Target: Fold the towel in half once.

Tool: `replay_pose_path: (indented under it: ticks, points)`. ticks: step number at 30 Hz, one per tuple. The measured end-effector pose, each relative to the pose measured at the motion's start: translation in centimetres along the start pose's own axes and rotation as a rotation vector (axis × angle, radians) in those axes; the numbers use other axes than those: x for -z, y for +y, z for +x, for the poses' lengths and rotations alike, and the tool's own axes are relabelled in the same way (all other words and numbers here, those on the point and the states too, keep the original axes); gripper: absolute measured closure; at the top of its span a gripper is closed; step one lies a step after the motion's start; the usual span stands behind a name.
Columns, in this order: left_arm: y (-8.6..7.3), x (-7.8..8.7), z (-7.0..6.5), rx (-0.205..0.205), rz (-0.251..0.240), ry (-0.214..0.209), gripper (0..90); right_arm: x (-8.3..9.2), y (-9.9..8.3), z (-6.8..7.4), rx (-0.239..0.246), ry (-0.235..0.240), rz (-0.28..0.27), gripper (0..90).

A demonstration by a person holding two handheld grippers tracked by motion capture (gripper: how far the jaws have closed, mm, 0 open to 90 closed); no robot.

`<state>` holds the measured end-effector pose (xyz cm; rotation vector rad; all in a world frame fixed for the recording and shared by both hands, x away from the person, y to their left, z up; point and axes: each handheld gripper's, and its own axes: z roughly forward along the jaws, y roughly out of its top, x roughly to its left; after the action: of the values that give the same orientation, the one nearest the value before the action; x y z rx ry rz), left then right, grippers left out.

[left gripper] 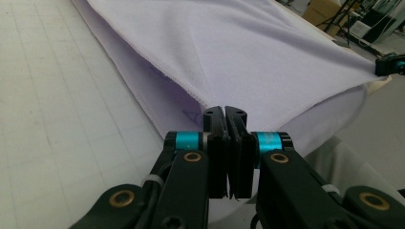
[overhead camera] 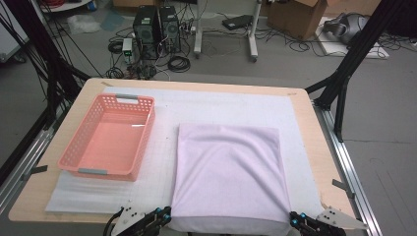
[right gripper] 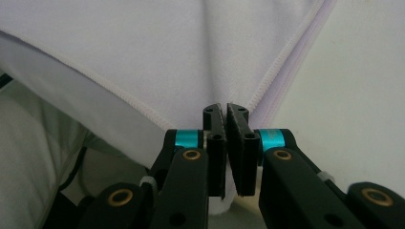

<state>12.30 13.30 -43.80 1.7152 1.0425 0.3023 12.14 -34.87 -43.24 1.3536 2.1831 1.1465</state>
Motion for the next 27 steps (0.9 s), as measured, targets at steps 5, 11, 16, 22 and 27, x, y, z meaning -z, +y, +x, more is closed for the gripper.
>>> replay_pose_path:
  ticks: [5,11,16,22,27]
  points:
    - [-0.7,1.0,-0.8,-0.001,-0.001,0.001,87.3,1.0,-0.9,0.8,0.000,0.004,0.003,86.1]
    - [-1.8,2.5,-1.7,0.003,0.012,-0.026,87.4,2.3,-1.7,1.6,0.012,0.014,0.002,86.3]
    - [-2.5,2.6,-1.6,-0.008,0.058,-0.045,87.1,2.8,-2.3,2.0,0.001,0.021,0.046,86.3]
    - [-1.9,1.4,-0.6,0.007,0.050,-0.005,63.3,1.9,-2.2,1.6,-0.024,0.008,0.052,66.2]
    - [-0.9,0.7,0.4,0.008,0.012,0.018,57.6,1.3,-1.4,1.0,-0.022,-0.019,0.018,63.2]
